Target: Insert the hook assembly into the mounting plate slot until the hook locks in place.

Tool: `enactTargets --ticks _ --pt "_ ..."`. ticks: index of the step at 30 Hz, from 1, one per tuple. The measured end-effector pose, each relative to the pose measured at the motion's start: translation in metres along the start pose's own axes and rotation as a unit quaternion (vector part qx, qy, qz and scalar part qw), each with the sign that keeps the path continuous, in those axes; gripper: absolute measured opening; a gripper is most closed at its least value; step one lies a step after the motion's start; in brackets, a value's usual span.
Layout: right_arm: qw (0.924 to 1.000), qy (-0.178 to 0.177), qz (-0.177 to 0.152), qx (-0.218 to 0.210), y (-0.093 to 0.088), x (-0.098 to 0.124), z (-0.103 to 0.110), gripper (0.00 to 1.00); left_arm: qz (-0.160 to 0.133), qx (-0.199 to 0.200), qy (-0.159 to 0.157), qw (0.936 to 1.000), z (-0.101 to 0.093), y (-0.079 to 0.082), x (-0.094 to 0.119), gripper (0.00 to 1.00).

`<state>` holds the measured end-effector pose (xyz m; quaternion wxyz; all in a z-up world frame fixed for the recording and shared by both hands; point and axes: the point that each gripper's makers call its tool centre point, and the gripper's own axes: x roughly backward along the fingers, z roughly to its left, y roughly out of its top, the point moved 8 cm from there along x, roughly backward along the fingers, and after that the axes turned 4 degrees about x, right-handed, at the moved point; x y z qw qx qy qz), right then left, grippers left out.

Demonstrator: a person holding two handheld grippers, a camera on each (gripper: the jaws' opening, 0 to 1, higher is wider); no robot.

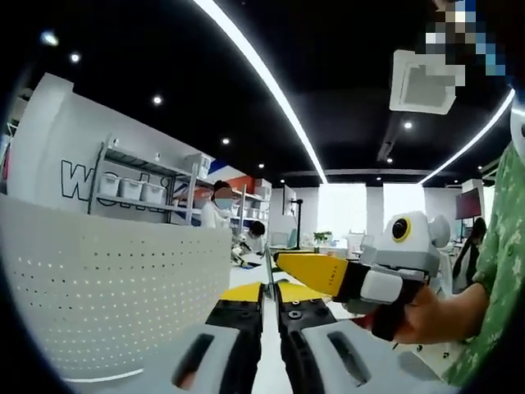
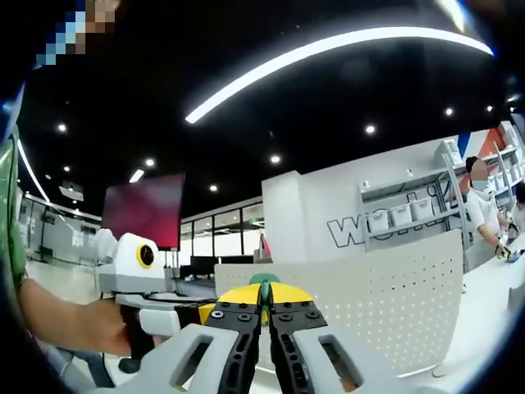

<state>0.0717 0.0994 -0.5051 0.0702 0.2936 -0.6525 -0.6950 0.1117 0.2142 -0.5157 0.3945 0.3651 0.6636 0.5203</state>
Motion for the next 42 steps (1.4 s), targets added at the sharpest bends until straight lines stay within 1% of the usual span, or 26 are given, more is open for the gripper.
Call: enactTargets --ticks 1,5,6,7,8,11,16,21,24,27,38,42 --pt "1.0 -0.001 0.001 0.004 0.0 0.0 0.0 0.01 -0.003 -0.009 0.002 1.0 0.0 0.0 0.0 0.06" --pt "0.9999 -0.005 0.006 0.014 0.0 -0.001 0.0 0.01 -0.004 -0.019 0.002 0.9998 0.001 0.001 0.0 0.05" --pt "0.9997 -0.008 0.014 0.017 -0.002 -0.001 -0.001 0.02 -0.006 -0.019 0.002 0.9998 0.001 0.001 0.0 0.03" --pt "0.9998 -0.008 0.011 0.016 -0.001 -0.002 -0.002 0.02 -0.016 -0.018 0.0 0.9997 0.0 0.003 0.0 0.03" --pt "0.9999 -0.009 0.012 0.008 -0.001 -0.002 -0.003 0.02 -0.011 -0.02 0.001 0.9997 0.001 0.002 0.0 0.03" --pt "0.9998 -0.01 0.013 0.012 -0.001 -0.001 -0.003 0.02 -0.013 -0.023 0.001 0.9997 0.001 0.001 -0.001 0.03" --pt "0.9996 -0.011 0.024 0.005 -0.005 -0.001 -0.005 0.02 -0.015 -0.023 0.009 0.9996 0.003 -0.001 -0.003 0.01" --pt "0.9996 -0.013 0.027 -0.001 -0.005 0.0 -0.006 0.02 -0.014 -0.023 0.011 0.9996 0.004 -0.003 -0.006 0.01" --pt "0.9996 -0.014 0.024 0.002 -0.005 0.0 -0.006 0.02 -0.018 -0.025 0.016 0.9994 0.003 -0.003 -0.004 0.01" --pt "0.9996 -0.013 0.023 0.004 -0.004 0.001 -0.004 0.03 -0.02 -0.022 0.024 0.9993 0.007 -0.002 -0.003 0.01" --pt "0.9991 -0.012 0.04 0.004 -0.008 -0.002 0.0 0.03 -0.027 -0.031 0.037 0.9985 0.007 0.001 0.003 0.01" --pt "0.9988 -0.014 0.047 0.009 -0.009 -0.004 0.001 0.02 -0.025 -0.054 0.042 0.9974 0.002 0.001 0.005 0.01"
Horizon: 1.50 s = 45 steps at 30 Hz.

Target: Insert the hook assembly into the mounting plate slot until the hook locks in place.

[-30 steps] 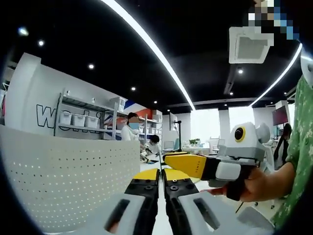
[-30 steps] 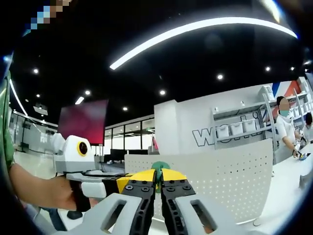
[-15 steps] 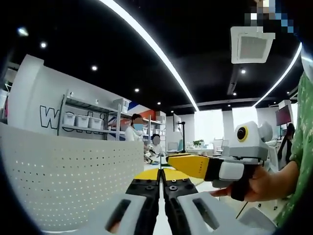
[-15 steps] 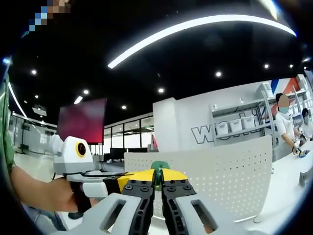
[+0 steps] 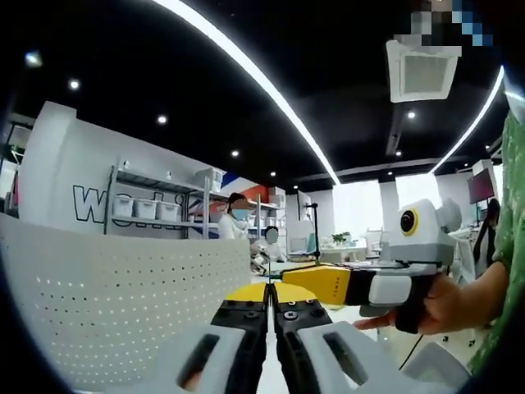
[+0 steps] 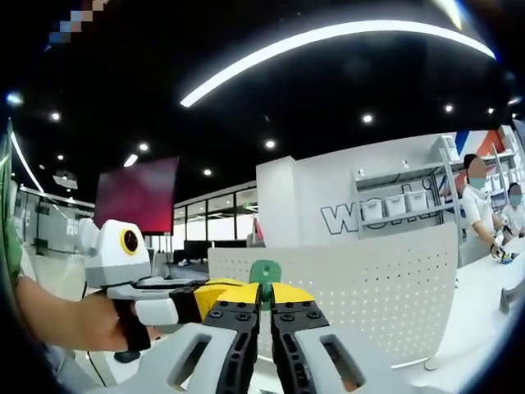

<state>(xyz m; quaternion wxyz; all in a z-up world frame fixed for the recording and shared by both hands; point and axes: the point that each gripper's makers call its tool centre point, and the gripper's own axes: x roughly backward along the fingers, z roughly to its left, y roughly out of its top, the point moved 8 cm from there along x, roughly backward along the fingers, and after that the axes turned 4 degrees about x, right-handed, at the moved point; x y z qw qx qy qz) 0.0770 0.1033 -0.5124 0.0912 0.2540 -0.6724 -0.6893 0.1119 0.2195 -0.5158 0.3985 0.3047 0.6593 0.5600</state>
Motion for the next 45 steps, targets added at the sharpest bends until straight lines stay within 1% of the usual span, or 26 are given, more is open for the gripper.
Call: enactTargets --ticks 4,5,10,16,17,18,19,20,21,22,23,24,27,28,30,32,34,36,38,39,41,44,45 --pt "1.0 0.001 0.0 0.001 0.001 0.0 0.001 0.02 -0.001 -0.009 0.006 0.9999 0.001 0.001 0.001 0.01" --pt "1.0 0.003 0.002 -0.005 0.001 0.0 0.001 0.02 0.0 -0.013 0.006 0.9999 0.001 0.001 0.002 0.01" --pt "0.9998 0.005 0.006 -0.02 0.0 0.001 0.001 0.01 0.002 -0.021 0.003 0.9998 0.0 0.001 0.003 0.01" --pt "0.9998 0.004 0.005 -0.021 0.0 0.002 0.001 0.01 0.003 -0.035 -0.004 0.9994 0.001 0.001 0.002 0.02" --pt "0.9998 0.003 0.0 -0.018 0.0 0.003 0.002 0.01 0.005 -0.037 -0.005 0.9993 0.001 0.001 0.002 0.03" --pt "0.9999 0.002 -0.002 -0.015 -0.001 0.003 0.002 0.01 0.012 -0.038 0.001 0.9992 0.003 0.0 0.003 0.06" --pt "0.9999 -0.002 -0.011 -0.008 0.0 0.004 0.001 0.01 0.019 -0.037 0.006 0.9991 0.005 -0.002 0.004 0.09" --pt "0.9999 -0.007 -0.008 0.001 -0.002 0.004 0.0 0.01 0.028 -0.026 0.012 0.9992 0.009 -0.006 0.005 0.13" --pt "0.9999 -0.008 -0.008 0.001 -0.004 0.005 -0.001 0.01 0.029 -0.019 0.012 0.9993 0.01 -0.007 0.006 0.14" --pt "0.9999 -0.011 -0.007 0.002 -0.007 0.005 -0.003 0.01 0.028 -0.009 0.012 0.9995 0.012 -0.008 0.008 0.15" --pt "0.9997 -0.022 -0.002 0.006 -0.012 0.006 -0.007 0.01 0.029 -0.001 0.012 0.9995 0.013 -0.01 0.011 0.13" --pt "0.9996 -0.028 0.003 0.009 -0.016 0.007 -0.009 0.01 0.033 -0.001 0.014 0.9994 0.015 -0.013 0.014 0.12" --pt "0.9978 -0.062 0.018 0.018 -0.034 0.013 -0.019 0.01 0.042 0.008 0.018 0.9989 0.016 -0.019 0.02 0.13" --pt "0.9952 -0.085 0.025 0.04 -0.041 0.016 -0.024 0.01 0.045 0.013 0.018 0.9987 0.016 -0.021 0.022 0.13" --pt "0.9919 -0.104 0.02 0.07 -0.051 0.021 -0.03 0.01 0.048 0.016 0.018 0.9985 0.016 -0.024 0.025 0.14" --pt "0.9889 -0.111 0.025 0.095 -0.061 0.024 -0.034 0.01 0.05 0.022 0.014 0.9984 0.017 -0.024 0.028 0.14" --pt "0.9885 -0.115 0.028 0.095 -0.073 0.027 -0.036 0.01 0.052 0.021 0.01 0.9984 0.016 -0.024 0.03 0.14" --pt "0.9878 -0.119 0.027 0.097 -0.08 0.03 -0.037 0.01 0.056 0.021 0.005 0.9982 0.018 -0.024 0.033 0.14" --pt "0.9862 -0.124 0.029 0.106 -0.086 0.032 -0.038 0.01 0.055 0.029 -0.002 0.998 0.019 -0.024 0.036 0.14" --pt "0.9854 -0.126 0.031 0.11 -0.088 0.033 -0.038 0.01 0.053 0.039 -0.006 0.9978 0.02 -0.024 0.038 0.14" --pt "0.9847 -0.132 0.033 0.109 -0.091 0.034 -0.042 0.01 0.052 0.047 -0.01 0.9975 0.022 -0.022 0.042 0.14" --pt "0.9836 -0.138 0.03 0.112 -0.089 0.036 -0.045 0.01 0.048 0.047 -0.012 0.9977 0.026 -0.019 0.049 0.15" --pt "0.9832 -0.14 0.03 0.113 -0.09 0.037 -0.047 0.01 0.049 0.038 -0.014 0.998 0.028 -0.016 0.055 0.15"
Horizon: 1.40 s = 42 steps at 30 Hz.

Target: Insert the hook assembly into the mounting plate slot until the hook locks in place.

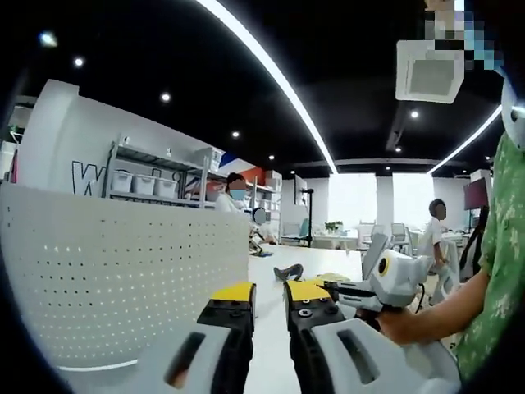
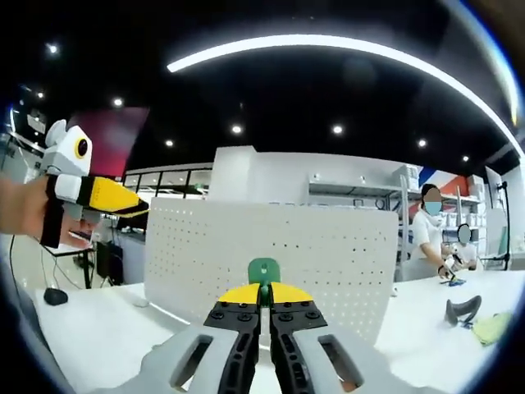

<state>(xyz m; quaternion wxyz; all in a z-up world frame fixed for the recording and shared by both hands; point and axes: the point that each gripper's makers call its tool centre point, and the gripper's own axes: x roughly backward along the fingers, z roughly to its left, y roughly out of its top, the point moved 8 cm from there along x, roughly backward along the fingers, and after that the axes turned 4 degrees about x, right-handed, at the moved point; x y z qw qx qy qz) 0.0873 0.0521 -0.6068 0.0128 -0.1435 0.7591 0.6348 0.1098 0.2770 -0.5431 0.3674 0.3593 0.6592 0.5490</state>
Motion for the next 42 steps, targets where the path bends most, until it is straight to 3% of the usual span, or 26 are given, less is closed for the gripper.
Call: enactTargets --ticks 3,6,11,14,18,25,29,36,42 --pt "0.9999 -0.008 0.002 -0.006 -0.001 0.004 -0.004 0.01 0.007 -0.024 0.003 0.9997 0.008 0.008 0.022 0.15" --pt "0.9998 -0.015 0.002 -0.013 -0.001 0.011 -0.006 0.01 0.01 -0.048 0.021 0.9986 0.022 0.022 0.055 0.15" --pt "0.9998 -0.015 0.011 -0.011 -0.005 0.018 -0.001 0.01 0.002 -0.064 0.055 0.9964 0.033 0.038 0.087 0.15" --pt "0.9997 -0.017 0.014 -0.009 -0.006 0.019 -0.001 0.01 -0.002 -0.067 0.064 0.9957 0.034 0.041 0.1 0.14" --pt "0.9996 -0.021 0.016 -0.008 -0.006 0.021 -0.001 0.01 0.02 -0.078 0.075 0.9939 0.034 0.043 0.116 0.14" --pt "0.9996 -0.023 0.018 -0.005 -0.007 0.021 0.0 0.01 0.026 -0.088 0.089 0.9918 0.034 0.053 0.143 0.13" --pt "0.9996 -0.026 0.013 -0.001 -0.004 0.018 -0.002 0.01 -0.005 -0.069 0.092 0.9933 0.035 0.054 0.14 0.13" --pt "0.9993 -0.031 0.018 0.0 -0.006 0.013 -0.008 0.01 -0.035 -0.05 0.073 0.9955 0.026 0.047 0.112 0.14" --pt "0.9989 -0.038 0.024 -0.015 -0.006 0.006 -0.016 0.01 -0.037 -0.044 0.062 0.9964 0.02 0.037 0.09 0.14"
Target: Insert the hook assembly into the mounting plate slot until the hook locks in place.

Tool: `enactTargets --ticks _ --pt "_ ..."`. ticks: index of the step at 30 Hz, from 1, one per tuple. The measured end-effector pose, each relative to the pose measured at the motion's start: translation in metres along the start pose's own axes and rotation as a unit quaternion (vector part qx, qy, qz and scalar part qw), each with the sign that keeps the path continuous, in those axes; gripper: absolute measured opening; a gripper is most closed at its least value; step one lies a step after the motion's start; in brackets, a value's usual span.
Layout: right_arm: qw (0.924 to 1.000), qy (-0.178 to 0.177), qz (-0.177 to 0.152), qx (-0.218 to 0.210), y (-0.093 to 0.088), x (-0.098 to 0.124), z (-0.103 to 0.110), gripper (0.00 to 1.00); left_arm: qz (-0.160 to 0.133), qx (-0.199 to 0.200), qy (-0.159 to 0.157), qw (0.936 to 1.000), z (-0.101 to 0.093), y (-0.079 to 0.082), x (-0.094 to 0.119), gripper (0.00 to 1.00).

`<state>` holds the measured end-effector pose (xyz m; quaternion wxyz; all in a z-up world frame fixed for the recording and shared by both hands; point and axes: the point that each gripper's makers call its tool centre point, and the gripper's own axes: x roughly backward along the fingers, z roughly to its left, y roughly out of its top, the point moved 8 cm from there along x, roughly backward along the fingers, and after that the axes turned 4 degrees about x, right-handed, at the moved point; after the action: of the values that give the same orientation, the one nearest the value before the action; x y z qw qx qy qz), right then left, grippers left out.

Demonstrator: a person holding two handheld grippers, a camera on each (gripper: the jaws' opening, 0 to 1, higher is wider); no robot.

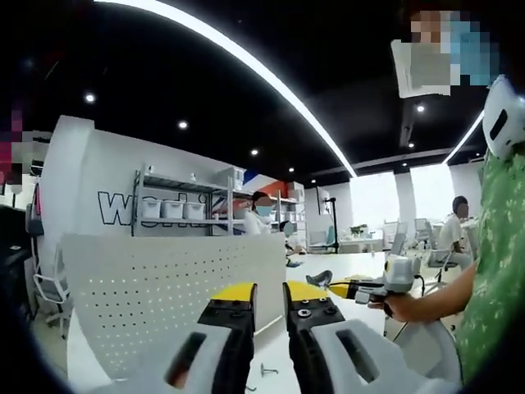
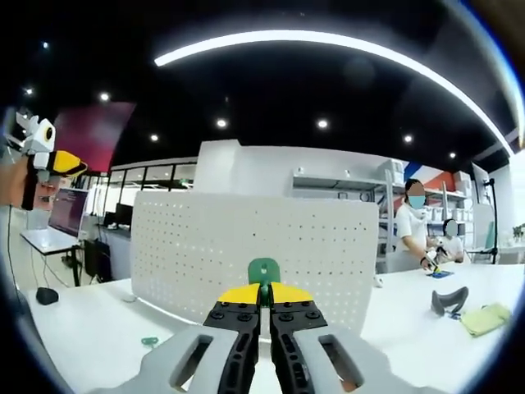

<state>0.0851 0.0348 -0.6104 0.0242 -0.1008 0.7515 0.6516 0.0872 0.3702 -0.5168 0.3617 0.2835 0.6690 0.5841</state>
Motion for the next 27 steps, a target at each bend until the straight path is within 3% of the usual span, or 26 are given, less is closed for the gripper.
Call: enactTargets --ticks 15,27 --pt "1.0 0.004 -0.001 -0.004 0.013 -0.036 -0.024 0.01 -0.004 0.027 0.01 0.9996 -0.006 -0.029 -0.035 0.14" --pt "0.9999 -0.003 -0.012 0.002 0.033 -0.078 -0.053 0.01 0.02 0.046 0.021 0.9985 -0.001 -0.055 -0.052 0.14"
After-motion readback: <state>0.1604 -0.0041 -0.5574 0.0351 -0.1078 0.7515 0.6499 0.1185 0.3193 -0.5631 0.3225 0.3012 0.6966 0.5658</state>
